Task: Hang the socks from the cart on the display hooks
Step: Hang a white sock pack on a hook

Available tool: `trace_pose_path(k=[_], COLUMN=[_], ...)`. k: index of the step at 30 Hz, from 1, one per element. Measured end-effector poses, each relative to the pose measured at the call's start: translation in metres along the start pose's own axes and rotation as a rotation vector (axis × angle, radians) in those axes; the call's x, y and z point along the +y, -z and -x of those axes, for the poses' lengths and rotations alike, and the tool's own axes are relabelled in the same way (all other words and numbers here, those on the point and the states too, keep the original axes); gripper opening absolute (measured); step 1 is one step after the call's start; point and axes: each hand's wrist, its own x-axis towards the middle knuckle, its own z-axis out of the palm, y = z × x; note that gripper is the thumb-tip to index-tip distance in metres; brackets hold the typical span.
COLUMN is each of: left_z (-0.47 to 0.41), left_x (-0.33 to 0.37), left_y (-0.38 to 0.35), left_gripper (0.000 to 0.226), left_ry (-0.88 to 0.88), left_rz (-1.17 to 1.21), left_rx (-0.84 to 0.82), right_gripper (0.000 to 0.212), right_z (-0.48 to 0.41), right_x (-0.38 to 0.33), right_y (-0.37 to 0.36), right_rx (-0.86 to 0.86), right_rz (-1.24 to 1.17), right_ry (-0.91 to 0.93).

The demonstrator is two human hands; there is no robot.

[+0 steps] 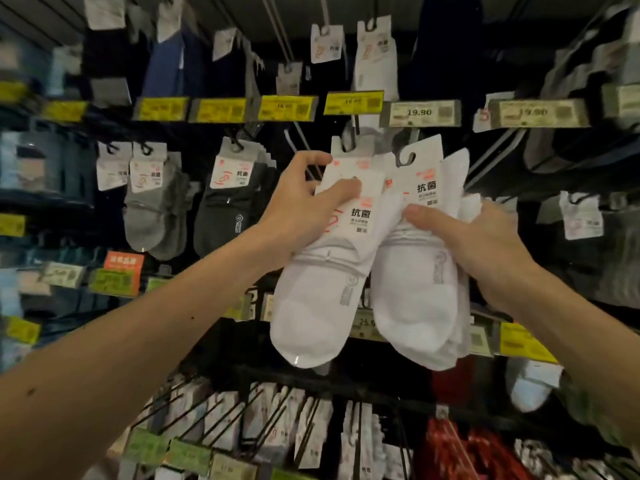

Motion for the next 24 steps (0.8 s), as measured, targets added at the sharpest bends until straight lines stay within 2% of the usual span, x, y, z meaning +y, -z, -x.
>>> trace_pose_path(k=[5,9,14,17,24], left_z=[-0.021,-0.049,-0.08,-0.087,-0.092], left_x=[0.005,0.005,0.0,0.001,0.012], left_y=[0.012,0.026,0.031,0.027,0.012], left_gripper=[0.041,0.048,0.048,0.051,0.061], left_ry=[-0.056,-0.108,-0.146,-0.158,-0.306], left_rz=[-0.05,-0.178,-0.31,-0.318,-0.291], left_rx=[0.03,-0.012,-0.042,-0.076,-0.088], right_gripper=[0.019,0.022,0.018,0.017,0.017], right_z=[-0.014,-0.021,-0.019,-0.016,-0.01], right_x=[-0.002,-0.005,-0.015,-0.02,-0.02], right_y=[-0.003,-0.003,-0.006,-0.01,-0.013], right_rx=[0.05,0.135,0.127,0.105,0.12], right_rz=[-0.033,0.001,0.032,0.052,0.079], right_ry=[0.027,0.025,0.055,0.057,0.048])
